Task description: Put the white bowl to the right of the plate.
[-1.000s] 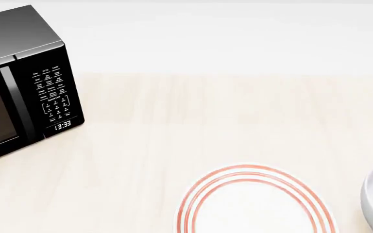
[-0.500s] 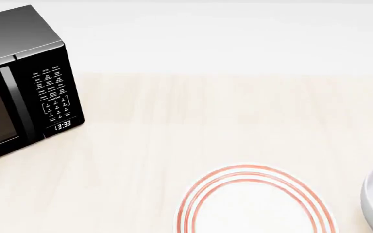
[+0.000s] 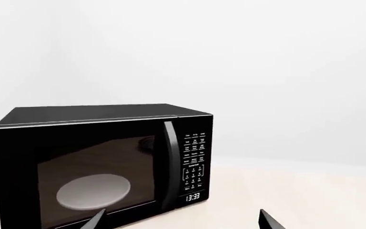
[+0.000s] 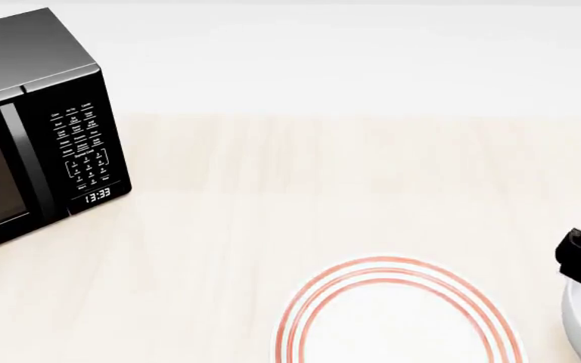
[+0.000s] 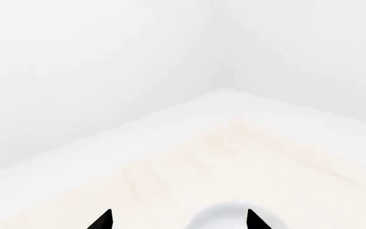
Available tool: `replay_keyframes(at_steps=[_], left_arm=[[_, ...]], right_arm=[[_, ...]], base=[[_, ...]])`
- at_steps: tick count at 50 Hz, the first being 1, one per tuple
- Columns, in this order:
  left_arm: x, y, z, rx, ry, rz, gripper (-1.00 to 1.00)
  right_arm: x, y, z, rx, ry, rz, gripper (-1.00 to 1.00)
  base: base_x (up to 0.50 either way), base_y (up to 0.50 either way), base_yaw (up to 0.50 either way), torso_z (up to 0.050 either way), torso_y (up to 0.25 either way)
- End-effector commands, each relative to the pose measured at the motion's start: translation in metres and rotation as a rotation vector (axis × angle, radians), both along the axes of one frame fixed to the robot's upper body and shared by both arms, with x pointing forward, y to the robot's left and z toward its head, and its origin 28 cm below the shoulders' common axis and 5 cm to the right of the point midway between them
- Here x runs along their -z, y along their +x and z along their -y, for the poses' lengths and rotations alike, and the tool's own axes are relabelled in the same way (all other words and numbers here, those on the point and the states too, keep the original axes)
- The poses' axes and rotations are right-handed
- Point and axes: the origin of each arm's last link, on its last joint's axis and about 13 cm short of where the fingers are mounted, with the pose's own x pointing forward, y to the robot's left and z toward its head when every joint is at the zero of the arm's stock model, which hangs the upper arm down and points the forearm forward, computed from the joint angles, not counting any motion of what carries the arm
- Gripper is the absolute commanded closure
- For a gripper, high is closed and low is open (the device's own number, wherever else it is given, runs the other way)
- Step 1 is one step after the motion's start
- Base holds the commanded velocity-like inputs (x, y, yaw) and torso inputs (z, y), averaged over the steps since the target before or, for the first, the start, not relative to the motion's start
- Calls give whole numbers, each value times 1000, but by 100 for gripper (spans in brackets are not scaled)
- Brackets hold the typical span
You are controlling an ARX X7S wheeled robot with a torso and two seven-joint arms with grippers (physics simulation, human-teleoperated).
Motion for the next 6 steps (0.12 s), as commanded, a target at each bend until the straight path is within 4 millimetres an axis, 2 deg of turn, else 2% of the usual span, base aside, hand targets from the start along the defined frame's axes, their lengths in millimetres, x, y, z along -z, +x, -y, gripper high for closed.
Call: replay_keyframes(at_steps=[1, 6], left_arm=[[-3, -8, 4, 20, 4, 19, -100], [-3, -10, 7, 25, 8, 26, -100]], right_arm=[[30, -22, -43, -91, -82, 99, -100], [54, -27, -60, -142, -137, 86, -100]], base=[[0, 0, 0, 0, 0], [0, 0, 0, 0, 0]])
